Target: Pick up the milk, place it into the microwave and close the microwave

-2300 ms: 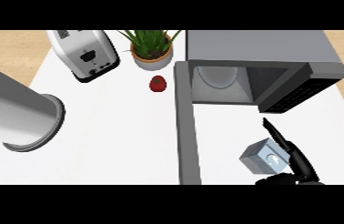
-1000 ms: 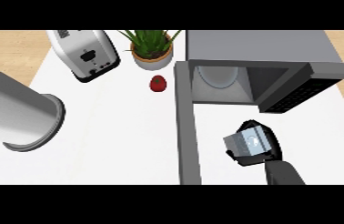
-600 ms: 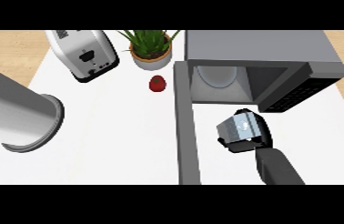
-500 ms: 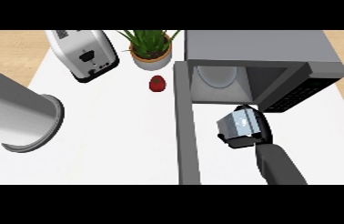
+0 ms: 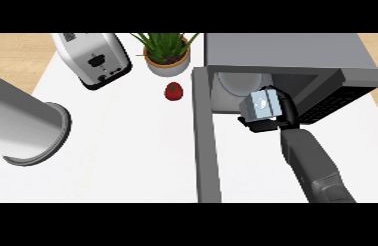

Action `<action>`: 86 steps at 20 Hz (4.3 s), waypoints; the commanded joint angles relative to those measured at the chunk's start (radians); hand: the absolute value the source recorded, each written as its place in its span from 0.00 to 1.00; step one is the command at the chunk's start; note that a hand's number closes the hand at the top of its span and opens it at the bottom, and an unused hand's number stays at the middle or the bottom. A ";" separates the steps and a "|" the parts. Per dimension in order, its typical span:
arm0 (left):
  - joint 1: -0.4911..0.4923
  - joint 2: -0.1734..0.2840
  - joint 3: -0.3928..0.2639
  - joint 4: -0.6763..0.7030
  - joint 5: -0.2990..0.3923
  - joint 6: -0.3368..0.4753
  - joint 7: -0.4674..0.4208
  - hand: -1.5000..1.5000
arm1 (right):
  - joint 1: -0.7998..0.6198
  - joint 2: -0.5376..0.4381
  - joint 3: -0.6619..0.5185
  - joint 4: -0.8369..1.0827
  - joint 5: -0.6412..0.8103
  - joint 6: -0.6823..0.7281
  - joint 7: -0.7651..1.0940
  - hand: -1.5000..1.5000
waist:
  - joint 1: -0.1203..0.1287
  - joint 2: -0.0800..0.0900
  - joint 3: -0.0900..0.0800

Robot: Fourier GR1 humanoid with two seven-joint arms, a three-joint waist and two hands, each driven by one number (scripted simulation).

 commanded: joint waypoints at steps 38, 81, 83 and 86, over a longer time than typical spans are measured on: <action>-0.228 0.101 -0.034 0.076 -0.018 0.008 0.049 0.00 | -0.339 -0.232 -0.031 0.198 0.055 -0.358 0.220 1.00 | 0.143 0.081 0.006; -0.340 0.139 -0.103 0.167 -0.152 -0.029 0.068 0.00 | -0.529 -0.094 0.020 0.223 0.068 -0.371 0.344 0.00 | 0.189 0.061 0.001; -0.342 0.137 -0.111 0.169 -0.163 -0.026 0.074 0.00 | -0.530 -0.074 0.009 0.219 0.057 -0.404 0.344 0.00 | 0.179 0.059 0.002; -0.338 0.131 -0.130 0.182 -0.171 -0.046 0.074 0.00 | -0.533 -0.101 -0.009 0.212 0.043 -0.432 0.346 0.00 | 0.166 0.060 0.001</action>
